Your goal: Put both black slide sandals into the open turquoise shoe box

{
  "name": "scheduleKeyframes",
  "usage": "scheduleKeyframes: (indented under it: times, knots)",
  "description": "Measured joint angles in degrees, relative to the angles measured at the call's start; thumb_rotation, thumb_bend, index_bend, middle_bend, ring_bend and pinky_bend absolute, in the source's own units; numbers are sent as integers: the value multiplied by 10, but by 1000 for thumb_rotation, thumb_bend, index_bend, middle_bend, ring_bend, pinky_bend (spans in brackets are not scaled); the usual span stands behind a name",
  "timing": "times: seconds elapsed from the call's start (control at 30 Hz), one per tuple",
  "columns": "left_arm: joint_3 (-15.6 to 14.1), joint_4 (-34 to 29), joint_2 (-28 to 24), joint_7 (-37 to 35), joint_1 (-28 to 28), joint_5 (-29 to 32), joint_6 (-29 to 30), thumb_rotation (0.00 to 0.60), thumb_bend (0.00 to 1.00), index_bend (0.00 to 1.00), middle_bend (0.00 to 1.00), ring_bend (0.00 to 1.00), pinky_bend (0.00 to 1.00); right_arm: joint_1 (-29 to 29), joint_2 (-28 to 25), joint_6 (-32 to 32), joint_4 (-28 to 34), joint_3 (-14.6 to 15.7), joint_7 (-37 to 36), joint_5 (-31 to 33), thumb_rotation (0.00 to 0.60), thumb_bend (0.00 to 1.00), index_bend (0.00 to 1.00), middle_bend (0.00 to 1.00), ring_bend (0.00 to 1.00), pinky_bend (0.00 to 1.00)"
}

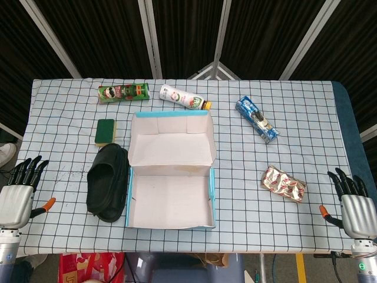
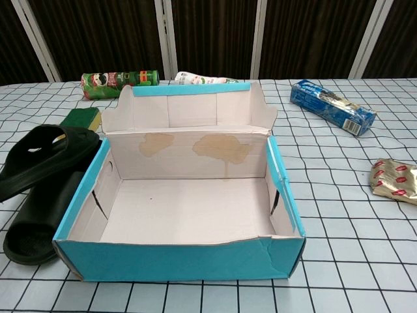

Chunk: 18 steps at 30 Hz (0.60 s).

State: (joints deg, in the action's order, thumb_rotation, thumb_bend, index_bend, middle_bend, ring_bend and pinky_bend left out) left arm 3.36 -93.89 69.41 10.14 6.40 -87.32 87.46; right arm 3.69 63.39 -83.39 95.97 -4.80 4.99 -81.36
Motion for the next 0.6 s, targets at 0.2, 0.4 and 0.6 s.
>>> scheduleKeyframes:
  times: [0.2,0.4,0.6]
  knots:
    - [-1,-3,-1,0,0,-3,2,600,290,100,18,0,75,-1,-1,2,1,3,2,1,600,291,130,77,158,72]
    - [-4,-6,-1,0,0,-11,3,600,290,100,18,0,75,-3,-4,-3,4,3,0,-1,600,291,130,77,158,71]
    - [-4,-6,-1,-14,4,-5,-12,600,290,100,14,0,75,-5,-5,-2,6,2,-1,5,600,291,130,77,157,72]
